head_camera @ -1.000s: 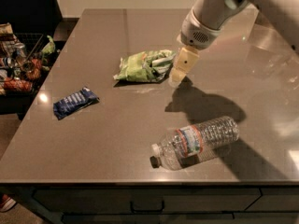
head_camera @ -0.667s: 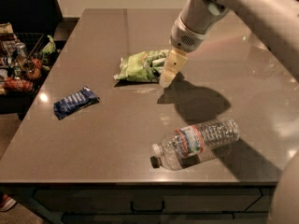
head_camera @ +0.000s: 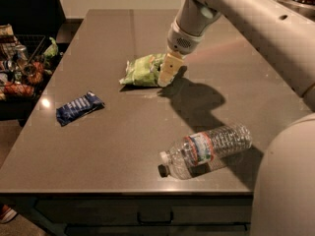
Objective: Move green jalapeno chip bag near water bottle
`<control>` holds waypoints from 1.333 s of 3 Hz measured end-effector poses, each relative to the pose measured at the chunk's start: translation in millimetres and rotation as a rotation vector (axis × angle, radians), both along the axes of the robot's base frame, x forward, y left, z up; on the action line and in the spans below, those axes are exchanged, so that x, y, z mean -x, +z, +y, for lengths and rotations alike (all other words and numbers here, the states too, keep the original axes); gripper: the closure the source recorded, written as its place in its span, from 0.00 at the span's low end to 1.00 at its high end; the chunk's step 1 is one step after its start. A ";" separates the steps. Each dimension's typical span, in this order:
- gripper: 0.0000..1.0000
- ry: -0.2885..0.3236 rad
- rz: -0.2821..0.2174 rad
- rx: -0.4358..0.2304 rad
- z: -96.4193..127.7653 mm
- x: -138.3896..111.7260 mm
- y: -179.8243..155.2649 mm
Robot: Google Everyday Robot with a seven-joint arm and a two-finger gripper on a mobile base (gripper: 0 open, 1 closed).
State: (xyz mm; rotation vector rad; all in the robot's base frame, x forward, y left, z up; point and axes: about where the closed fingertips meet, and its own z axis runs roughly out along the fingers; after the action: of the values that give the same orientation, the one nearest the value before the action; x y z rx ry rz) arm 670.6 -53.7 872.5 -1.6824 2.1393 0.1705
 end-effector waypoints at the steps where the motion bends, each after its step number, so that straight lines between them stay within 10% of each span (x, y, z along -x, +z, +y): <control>1: 0.42 0.022 0.002 0.005 6.4 -2.1 -1.7; 4: 1.00 0.145 -0.025 -0.033 -24.6 60.2 49.9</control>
Offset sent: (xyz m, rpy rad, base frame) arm -0.0200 0.0014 0.0208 0.0255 -0.0235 0.0876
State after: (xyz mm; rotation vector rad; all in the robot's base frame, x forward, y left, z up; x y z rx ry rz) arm 610.4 -78.3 922.4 -1.8107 1.9858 0.2240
